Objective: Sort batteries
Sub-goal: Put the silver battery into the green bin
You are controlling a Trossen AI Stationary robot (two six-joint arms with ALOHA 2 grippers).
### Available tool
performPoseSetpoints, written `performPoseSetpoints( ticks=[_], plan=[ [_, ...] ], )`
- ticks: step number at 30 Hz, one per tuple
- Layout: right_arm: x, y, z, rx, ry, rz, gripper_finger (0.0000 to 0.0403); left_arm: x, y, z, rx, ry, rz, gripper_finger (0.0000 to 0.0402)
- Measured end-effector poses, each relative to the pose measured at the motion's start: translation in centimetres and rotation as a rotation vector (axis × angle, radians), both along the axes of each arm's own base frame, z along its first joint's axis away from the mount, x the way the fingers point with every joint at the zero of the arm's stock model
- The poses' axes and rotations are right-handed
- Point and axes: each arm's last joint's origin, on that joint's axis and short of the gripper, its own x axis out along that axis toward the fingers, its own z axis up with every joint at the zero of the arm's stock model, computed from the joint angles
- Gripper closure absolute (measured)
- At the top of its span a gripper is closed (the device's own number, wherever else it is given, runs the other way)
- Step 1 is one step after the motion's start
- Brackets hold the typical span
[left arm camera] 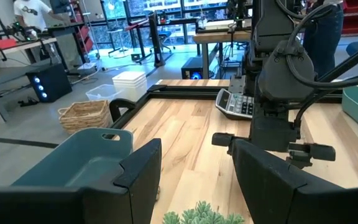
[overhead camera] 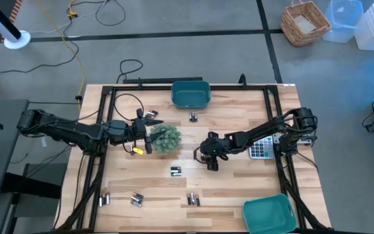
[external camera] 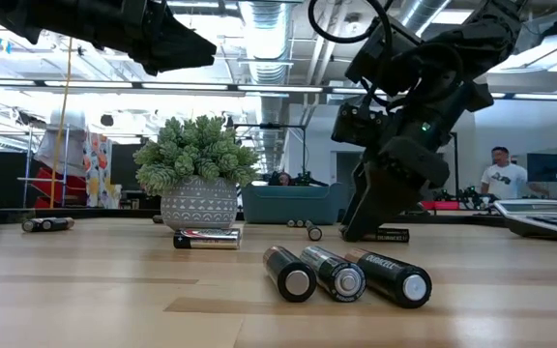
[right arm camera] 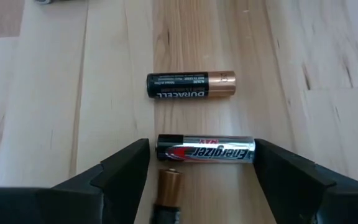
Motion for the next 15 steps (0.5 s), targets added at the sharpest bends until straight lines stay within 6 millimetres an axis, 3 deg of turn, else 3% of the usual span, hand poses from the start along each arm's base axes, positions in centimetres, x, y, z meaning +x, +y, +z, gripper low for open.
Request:
performPoseSetpoints(
  ticks=[15],
  plan=[
    [0.17, -0.05, 0.1, 0.002, -0.019, -0.002, 0.0153, 0.0, 0.0, 0.0, 0.0, 0.0, 0.0, 0.0209]
  ],
)
